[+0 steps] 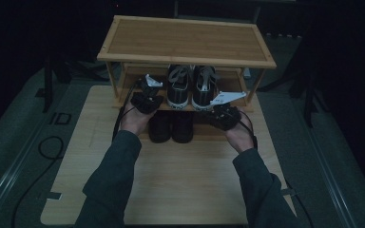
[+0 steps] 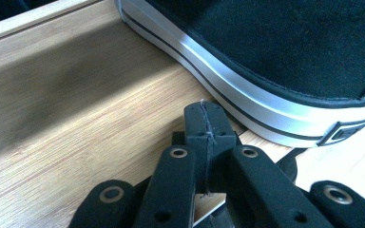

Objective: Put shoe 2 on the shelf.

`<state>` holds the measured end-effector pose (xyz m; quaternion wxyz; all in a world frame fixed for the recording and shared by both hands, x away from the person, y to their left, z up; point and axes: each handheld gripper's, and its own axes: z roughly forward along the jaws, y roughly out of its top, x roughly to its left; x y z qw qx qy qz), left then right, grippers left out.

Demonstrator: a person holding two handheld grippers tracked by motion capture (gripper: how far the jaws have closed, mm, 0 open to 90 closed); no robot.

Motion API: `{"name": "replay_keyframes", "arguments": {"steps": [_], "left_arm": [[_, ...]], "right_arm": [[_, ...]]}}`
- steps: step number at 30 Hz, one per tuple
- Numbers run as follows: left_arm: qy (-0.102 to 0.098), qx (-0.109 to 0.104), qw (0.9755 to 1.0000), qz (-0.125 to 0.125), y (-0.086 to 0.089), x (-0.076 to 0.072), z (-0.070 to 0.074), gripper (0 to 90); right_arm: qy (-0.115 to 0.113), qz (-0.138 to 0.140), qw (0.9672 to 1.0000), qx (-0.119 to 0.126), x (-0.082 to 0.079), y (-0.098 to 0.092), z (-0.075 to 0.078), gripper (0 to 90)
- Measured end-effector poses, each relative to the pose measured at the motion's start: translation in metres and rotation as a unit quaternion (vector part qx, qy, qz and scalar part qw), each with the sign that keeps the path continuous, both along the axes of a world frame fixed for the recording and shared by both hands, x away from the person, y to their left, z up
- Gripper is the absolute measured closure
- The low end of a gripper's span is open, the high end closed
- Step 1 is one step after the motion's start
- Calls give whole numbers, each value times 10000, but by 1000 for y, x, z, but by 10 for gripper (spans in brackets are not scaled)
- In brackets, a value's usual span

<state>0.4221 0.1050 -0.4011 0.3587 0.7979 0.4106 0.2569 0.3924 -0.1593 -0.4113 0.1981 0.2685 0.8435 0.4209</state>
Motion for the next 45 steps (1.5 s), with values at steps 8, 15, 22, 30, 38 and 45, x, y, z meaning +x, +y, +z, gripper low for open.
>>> {"name": "replay_keyframes", "arguments": {"steps": [8,15,22,30,38,45], "left_arm": [[7,34,10000,20,-1,0,1,900],[-44,69,9999,-147,-4,0,1,900],[-72,143,9998,-109,-8,-1,2,900],[-74,163,9998,-99,-11,-2,2,900],[-79,192,9998,-79,-13,-3,3,900],[-59,233,9996,-113,-14,-2,4,900]], "right_arm": [[-26,-38,10000,-25,2,2,-1,900],[-20,-6,10000,-10,2,1,-1,900],[-42,113,9999,5,-3,-4,-1,900],[41,113,9999,-21,-5,-13,-10,900],[105,121,9999,-50,-6,-18,-17,900],[125,95,9998,-78,-5,-20,-18,900]]}}
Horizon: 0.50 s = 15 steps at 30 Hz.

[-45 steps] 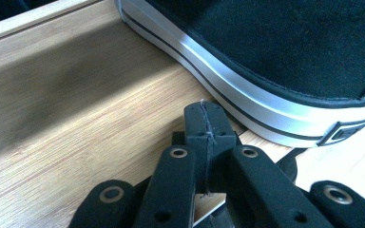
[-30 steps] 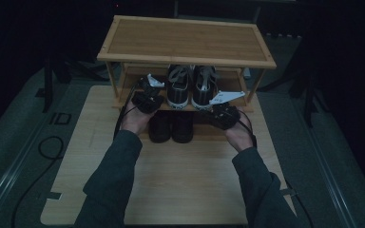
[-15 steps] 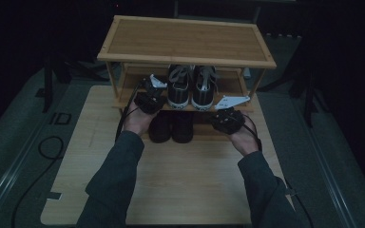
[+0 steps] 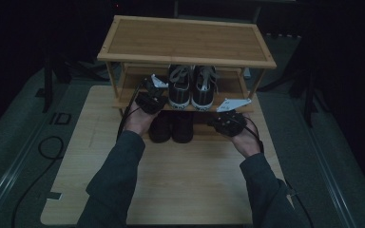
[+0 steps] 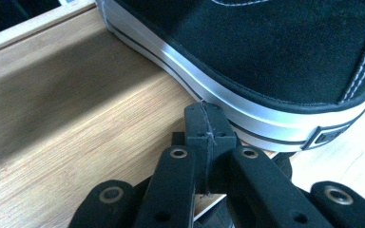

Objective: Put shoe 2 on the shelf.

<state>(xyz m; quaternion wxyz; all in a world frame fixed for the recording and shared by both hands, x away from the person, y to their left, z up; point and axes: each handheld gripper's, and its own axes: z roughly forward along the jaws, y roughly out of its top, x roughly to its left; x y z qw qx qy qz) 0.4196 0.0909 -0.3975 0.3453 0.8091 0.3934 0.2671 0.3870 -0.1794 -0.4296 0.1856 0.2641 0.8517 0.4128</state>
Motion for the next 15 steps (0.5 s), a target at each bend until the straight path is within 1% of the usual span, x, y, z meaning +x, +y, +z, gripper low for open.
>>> {"name": "replay_keyframes", "arguments": {"steps": [1,2,3,4,5,6,7,14,15], "left_arm": [[-23,59,10000,-62,-1,-1,1,900],[-23,59,10000,-62,-1,-1,1,900],[-27,9,9999,-140,-4,-1,1,900],[-27,9,9999,-140,-4,-1,1,900],[-42,100,9999,-112,-5,-2,1,900],[-42,100,9999,-112,-5,-2,1,900],[-14,14,9999,-108,-4,-2,1,900],[-10,4,9999,-115,-3,-1,1,900],[17,-26,9999,-110,-3,-1,1,900]], "right_arm": [[-10,5,10000,-1,0,0,0,900],[-10,5,10000,-1,0,0,0,900],[-1,1,10000,-5,0,0,0,900],[2,4,10000,-2,0,1,-1,900],[9,7,10000,-6,0,1,-1,900],[18,12,10000,-9,0,1,-1,900],[24,8,10000,-12,-1,2,-1,900],[44,29,10000,-39,-1,2,-3,900],[58,30,10000,-52,-1,2,-4,900]]}}
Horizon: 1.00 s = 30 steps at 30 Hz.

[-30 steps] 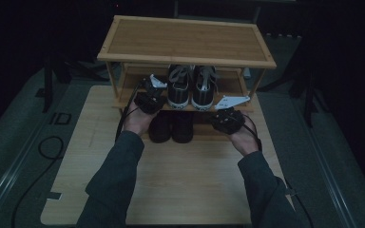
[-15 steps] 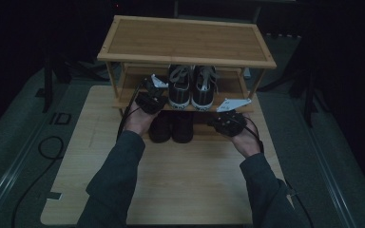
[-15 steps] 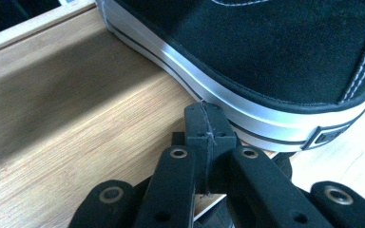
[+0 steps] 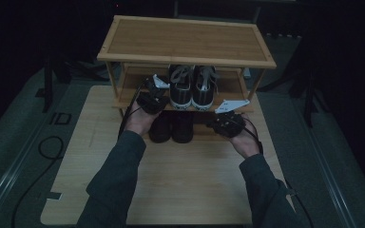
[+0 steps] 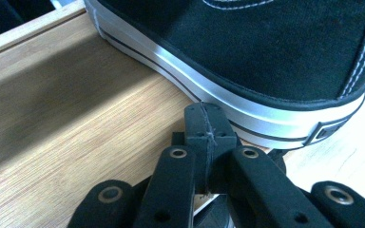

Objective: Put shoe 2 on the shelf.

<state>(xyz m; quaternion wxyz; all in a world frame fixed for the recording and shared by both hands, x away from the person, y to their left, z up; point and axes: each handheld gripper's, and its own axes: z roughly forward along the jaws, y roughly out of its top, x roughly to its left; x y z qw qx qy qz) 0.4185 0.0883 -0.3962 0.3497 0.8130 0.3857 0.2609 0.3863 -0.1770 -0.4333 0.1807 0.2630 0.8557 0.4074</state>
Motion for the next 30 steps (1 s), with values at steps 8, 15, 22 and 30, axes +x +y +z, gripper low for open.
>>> {"name": "replay_keyframes", "arguments": {"steps": [8,15,22,30], "left_arm": [[-30,-2,10000,-39,2,-1,2,900],[-47,4,10000,-8,7,-2,3,884],[-72,-4,10000,-3,14,-4,5,880],[-153,82,9998,-29,18,-7,5,870]], "right_arm": [[55,-21,10000,-32,-1,-3,-5,900],[101,-5,9999,-77,-2,-4,-8,895],[155,-16,9998,-157,-3,-3,-13,895],[162,-60,9996,-204,-4,-4,-16,891]]}}
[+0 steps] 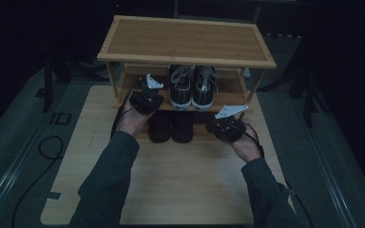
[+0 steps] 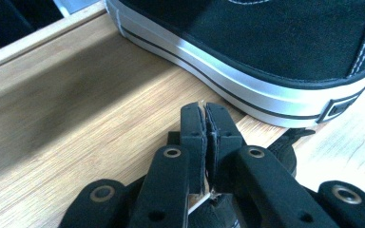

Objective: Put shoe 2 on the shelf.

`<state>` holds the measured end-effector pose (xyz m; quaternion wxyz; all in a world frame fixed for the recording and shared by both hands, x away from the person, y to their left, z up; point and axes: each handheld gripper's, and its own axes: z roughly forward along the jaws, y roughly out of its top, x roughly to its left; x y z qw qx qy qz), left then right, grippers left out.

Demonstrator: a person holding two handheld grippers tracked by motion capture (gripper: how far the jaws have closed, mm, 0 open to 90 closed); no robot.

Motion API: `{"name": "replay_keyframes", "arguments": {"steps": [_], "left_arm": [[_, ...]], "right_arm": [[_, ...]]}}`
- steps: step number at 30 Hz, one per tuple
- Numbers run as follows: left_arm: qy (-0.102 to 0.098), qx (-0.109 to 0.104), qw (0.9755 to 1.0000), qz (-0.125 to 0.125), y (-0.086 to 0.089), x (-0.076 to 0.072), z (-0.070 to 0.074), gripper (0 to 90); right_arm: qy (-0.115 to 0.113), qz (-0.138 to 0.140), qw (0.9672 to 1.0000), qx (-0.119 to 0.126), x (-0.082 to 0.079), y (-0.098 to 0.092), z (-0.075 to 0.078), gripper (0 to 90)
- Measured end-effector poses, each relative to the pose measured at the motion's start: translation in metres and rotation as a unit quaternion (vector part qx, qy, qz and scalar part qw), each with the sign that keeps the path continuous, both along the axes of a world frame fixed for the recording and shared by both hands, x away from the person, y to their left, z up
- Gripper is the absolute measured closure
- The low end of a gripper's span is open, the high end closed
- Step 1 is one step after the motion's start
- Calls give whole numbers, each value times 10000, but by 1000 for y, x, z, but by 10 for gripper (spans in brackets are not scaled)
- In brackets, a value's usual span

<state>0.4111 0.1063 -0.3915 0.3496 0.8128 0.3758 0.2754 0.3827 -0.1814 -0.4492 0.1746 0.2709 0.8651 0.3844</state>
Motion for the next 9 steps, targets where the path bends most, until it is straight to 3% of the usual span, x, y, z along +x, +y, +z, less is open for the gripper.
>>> {"name": "replay_keyframes", "arguments": {"steps": [9], "left_arm": [[-6,46,10000,12,8,-2,-1,855]], "right_arm": [[91,-65,9999,-34,0,-5,-8,885]]}}
